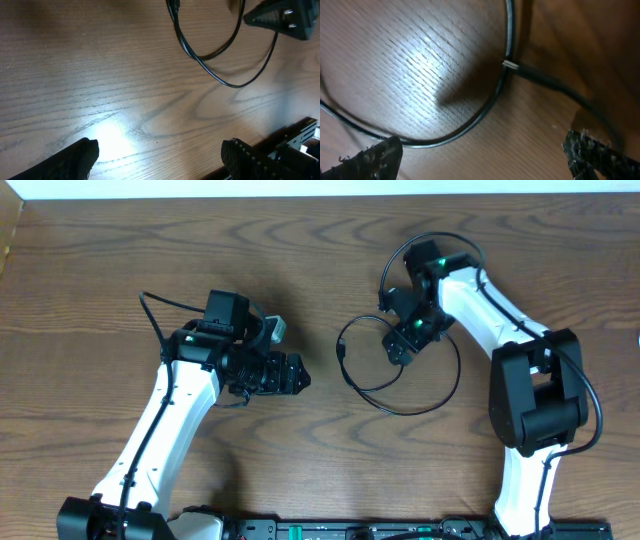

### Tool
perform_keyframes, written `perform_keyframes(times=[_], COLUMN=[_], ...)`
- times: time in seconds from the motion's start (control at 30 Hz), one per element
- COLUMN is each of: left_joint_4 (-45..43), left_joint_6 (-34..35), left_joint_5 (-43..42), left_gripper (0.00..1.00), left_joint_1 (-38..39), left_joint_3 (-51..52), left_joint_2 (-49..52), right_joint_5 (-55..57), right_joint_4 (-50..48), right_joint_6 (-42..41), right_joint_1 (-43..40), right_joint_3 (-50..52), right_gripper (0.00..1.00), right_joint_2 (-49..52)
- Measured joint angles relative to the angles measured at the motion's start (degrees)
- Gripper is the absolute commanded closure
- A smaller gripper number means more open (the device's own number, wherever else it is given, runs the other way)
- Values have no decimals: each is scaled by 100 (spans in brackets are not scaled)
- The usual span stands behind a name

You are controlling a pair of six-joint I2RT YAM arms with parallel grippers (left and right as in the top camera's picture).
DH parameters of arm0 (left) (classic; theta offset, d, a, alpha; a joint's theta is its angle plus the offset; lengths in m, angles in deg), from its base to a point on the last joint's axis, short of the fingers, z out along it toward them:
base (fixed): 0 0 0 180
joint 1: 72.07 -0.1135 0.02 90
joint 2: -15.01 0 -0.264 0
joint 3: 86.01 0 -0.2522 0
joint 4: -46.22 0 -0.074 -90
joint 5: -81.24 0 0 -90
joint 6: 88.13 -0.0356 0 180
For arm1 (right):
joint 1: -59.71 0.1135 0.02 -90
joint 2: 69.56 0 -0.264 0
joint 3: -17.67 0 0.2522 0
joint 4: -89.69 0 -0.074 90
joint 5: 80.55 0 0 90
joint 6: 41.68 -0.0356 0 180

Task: Untangle cables
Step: 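Return right gripper to the black cable loop and grasp it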

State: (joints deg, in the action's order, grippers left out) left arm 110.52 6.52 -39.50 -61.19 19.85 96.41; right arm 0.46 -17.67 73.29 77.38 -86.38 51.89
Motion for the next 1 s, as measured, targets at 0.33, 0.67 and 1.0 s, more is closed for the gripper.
perform_keyframes(times=[0.33,0.67,1.0], left_joint_4=[-4,-42,-79], left_joint_6=[-59,-155,-170], left_joint_5=[33,72,72], left_gripper=[16,16,16], left_joint_1=[0,0,0], left_joint_3=[0,0,0], left_joint_2=[0,0,0], right_joint_5=[142,1515,1412], right_joint_4=[-957,-986,-1034], right_joint_6=[-33,-898,-1099], right_joint_1=[114,260,254], right_joint_3=[463,463,463], right_gripper=[1,1,10], right_joint_2=[-61,-66,-87])
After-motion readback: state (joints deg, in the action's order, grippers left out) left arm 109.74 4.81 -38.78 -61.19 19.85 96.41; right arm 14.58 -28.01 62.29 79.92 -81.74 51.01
